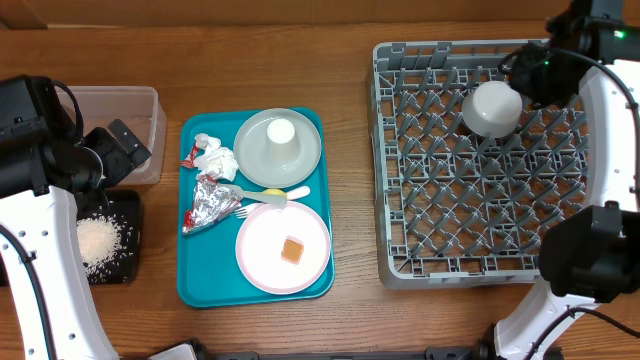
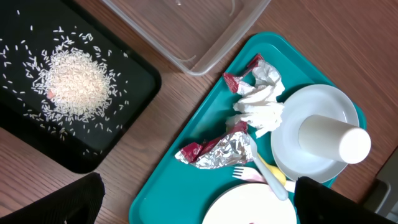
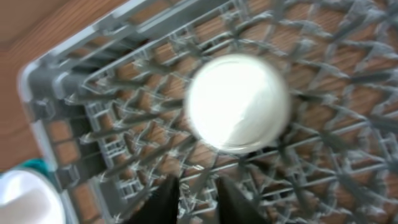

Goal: Sort waste into correct bins and load items into the dishwasher rack
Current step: 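Raise the right gripper above the rack and hold it there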

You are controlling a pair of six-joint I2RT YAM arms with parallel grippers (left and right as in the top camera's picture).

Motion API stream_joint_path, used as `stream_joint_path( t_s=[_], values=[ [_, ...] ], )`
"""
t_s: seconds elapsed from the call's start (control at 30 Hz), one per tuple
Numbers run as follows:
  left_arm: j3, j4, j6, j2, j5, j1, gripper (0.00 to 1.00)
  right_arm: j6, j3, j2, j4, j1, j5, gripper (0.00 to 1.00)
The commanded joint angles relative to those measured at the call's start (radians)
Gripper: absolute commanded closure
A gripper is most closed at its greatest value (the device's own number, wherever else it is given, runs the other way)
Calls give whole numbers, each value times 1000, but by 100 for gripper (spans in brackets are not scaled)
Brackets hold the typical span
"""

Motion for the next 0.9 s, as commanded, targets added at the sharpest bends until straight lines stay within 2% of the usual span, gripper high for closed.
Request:
stream_joint_path(
  t_s=[0.0, 0.07, 0.17, 0.2, 0.23, 0.27, 0.47, 0.53, 0.67, 0.87],
  values=[
    [16, 0, -14, -4, 0, -1, 0, -7, 2, -110, -8, 54, -129, 65],
    [16, 0, -14, -4, 0, -1, 0, -8, 2, -135, -37, 97, -187, 54],
    [17, 0, -14, -4, 0, -1, 0, -17, 2, -146, -96, 175, -201, 44],
    [17, 0, -14, -4, 0, -1, 0, -63, 2, -145, -134, 224, -201, 37],
    [16, 0, -14, -4, 0, -1, 0, -87, 2, -142, -148, 249, -201, 22],
    [16, 0, -14, -4, 0, -1, 0, -111, 2, -142, -156, 279, -200, 0],
    [17, 0, -14, -4, 0, -1, 0, -95, 2, -141, -92, 388, -56, 0],
    [17, 0, -14, -4, 0, -1, 0, -33, 2, -141, -58, 390, 5, 0],
    [17, 0, -14, -4, 0, -1, 0, 79, 2, -141, -19, 348, 151, 0],
    [16, 0, -14, -4, 0, -1, 0, 83, 2, -141, -18, 257, 256, 0]
  ],
)
